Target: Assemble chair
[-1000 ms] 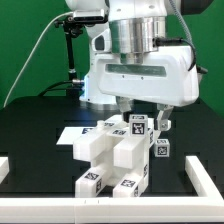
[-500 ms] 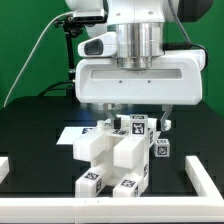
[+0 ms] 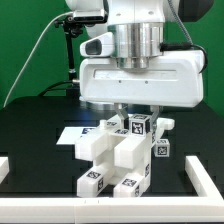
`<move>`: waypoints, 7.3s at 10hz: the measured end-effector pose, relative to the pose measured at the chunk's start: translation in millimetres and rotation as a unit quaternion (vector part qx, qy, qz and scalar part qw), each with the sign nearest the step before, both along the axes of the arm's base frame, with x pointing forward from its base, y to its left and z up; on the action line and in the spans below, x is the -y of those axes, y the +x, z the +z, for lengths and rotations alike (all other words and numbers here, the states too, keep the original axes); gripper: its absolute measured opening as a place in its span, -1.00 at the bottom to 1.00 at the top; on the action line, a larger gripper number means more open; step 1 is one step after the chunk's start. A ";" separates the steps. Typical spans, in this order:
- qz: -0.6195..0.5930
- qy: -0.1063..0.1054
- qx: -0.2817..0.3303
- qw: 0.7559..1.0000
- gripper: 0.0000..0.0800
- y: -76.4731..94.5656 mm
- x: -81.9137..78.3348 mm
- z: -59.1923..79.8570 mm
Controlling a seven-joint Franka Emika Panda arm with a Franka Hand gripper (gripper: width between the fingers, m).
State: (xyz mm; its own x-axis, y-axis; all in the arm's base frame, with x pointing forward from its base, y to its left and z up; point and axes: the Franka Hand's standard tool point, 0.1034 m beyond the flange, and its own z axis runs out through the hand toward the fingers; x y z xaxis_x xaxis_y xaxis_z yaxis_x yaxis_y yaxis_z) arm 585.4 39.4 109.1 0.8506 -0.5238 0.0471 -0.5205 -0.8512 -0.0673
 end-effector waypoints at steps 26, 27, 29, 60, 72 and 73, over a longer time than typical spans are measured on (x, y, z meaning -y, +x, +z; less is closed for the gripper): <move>-0.097 0.039 -0.007 0.994 0.62 -76.0 -40.8 41.7; -0.106 0.032 -0.012 0.994 0.62 -89.5 -52.4 43.4; -0.106 0.025 -0.011 0.994 0.62 -91.3 -57.2 43.2; -0.088 -0.045 -0.007 0.995 0.62 -152.4 -75.6 -98.8; -0.089 -0.043 -0.009 0.995 -0.29 -153.2 -77.6 -97.7; -0.085 -0.032 -0.024 0.996 -0.29 -164.0 -99.3 -82.2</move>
Offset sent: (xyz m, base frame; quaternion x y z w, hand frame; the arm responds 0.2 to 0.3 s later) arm 0.0000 0.0000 0.0000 0.0000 0.0000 0.1938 0.9810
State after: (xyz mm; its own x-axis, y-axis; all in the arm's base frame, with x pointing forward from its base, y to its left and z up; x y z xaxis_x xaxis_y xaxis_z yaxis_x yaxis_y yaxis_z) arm 421.4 138.7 26.8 0.7516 -0.6579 0.0464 -0.6590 -0.7520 0.0131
